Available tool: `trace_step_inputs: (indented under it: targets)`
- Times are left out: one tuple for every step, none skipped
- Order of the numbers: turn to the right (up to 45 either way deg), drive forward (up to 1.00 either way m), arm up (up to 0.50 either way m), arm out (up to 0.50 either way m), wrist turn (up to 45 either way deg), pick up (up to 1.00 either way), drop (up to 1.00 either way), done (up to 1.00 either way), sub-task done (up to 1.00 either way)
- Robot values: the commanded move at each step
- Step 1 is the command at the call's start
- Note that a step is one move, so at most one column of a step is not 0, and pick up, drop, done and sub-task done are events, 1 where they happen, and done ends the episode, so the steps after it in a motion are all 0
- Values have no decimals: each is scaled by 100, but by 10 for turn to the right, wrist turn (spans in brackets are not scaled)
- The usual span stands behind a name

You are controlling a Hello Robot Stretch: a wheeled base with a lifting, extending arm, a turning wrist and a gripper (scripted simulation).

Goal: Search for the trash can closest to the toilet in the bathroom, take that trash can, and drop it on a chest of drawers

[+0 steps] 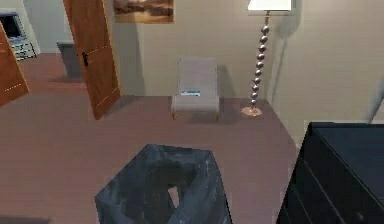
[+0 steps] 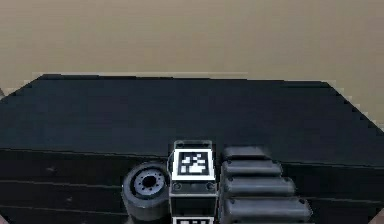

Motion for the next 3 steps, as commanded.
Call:
trace_step_inputs:
  targets:
    - [-390,0,0,0,0,0,0,0,0]
    - [450,0,0,0,0,0,0,0,0]
    - [270,0,0,0,0,0,0,0,0]
